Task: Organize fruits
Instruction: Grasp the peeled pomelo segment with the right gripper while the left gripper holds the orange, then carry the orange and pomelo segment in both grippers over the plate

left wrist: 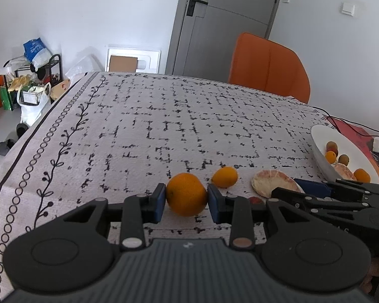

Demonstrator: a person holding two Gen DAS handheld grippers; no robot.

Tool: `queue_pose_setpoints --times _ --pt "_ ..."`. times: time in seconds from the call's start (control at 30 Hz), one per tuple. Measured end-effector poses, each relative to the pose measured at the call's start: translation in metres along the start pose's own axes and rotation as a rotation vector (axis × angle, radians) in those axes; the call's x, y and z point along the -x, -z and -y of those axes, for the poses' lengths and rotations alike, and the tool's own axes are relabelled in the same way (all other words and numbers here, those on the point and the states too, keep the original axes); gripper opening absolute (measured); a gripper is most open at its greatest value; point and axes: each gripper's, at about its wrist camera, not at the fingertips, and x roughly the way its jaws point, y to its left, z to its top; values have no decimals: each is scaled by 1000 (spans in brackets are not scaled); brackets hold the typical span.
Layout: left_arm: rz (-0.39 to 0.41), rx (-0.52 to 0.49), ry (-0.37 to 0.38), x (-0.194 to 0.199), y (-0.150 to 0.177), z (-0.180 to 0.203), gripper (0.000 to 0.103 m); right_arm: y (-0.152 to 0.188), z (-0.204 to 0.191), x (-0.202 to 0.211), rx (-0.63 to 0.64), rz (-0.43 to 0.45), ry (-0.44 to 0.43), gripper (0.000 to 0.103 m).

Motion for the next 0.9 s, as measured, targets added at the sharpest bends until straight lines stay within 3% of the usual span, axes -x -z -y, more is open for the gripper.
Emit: queue_pose_setpoints --times 0.4,0.9 --pt "32 -46 54 1 -13 30 34 -7 23 34 -72 91 18 37" --pt "35 -132 148 -16 -27 83 34 -9 67 73 -138 167 134 37"
